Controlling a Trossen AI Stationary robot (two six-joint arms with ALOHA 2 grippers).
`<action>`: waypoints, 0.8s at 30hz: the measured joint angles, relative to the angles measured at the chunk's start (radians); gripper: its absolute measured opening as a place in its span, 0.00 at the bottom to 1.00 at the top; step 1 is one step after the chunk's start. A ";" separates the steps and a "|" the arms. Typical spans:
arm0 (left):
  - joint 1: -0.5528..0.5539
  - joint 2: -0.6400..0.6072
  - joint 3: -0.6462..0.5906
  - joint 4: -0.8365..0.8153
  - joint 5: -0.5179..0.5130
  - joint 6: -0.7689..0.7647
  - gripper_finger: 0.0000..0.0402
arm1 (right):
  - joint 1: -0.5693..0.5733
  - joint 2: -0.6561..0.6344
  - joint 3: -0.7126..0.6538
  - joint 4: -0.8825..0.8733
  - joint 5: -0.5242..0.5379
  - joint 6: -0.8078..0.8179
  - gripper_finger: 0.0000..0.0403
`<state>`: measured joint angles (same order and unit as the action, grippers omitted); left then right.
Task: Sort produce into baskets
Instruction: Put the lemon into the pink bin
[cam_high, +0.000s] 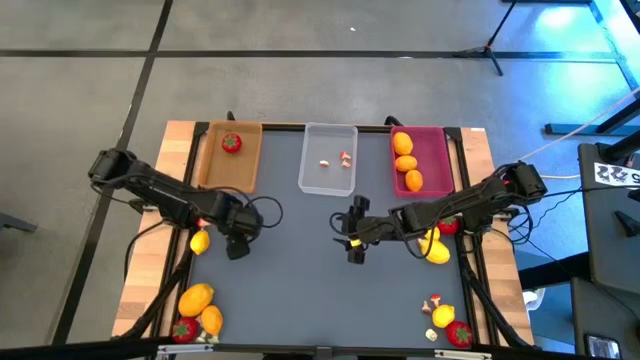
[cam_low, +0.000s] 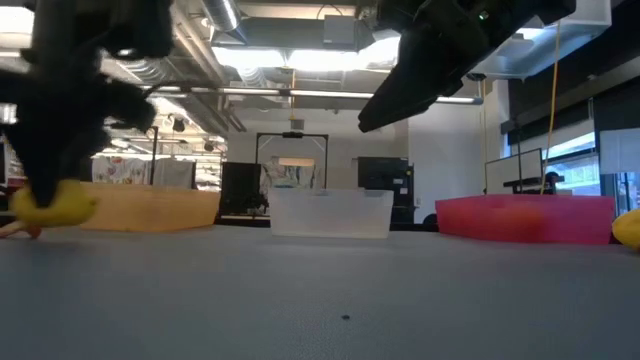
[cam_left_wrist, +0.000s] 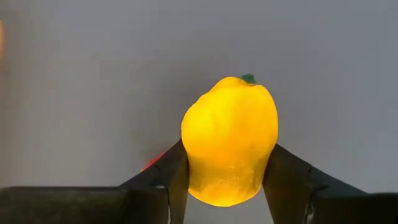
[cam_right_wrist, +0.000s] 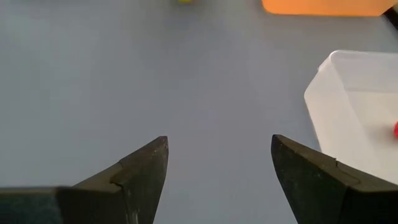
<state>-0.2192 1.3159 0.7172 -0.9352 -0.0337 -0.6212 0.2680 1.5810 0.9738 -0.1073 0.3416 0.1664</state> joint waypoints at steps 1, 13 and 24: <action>0.000 0.000 0.017 0.019 -0.019 0.006 0.40 | 0.000 -0.001 0.004 0.000 0.009 -0.012 0.70; 0.000 -0.001 0.144 0.506 -0.135 0.229 0.44 | 0.000 -0.008 0.061 -0.003 0.015 -0.022 0.70; 0.000 -0.001 0.141 0.849 -0.160 0.390 0.45 | 0.000 -0.008 0.082 0.128 -0.007 -0.090 0.70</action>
<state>-0.2192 1.3151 0.8585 -0.0865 -0.1941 -0.2313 0.2680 1.5726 1.0561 0.0204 0.3343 0.0762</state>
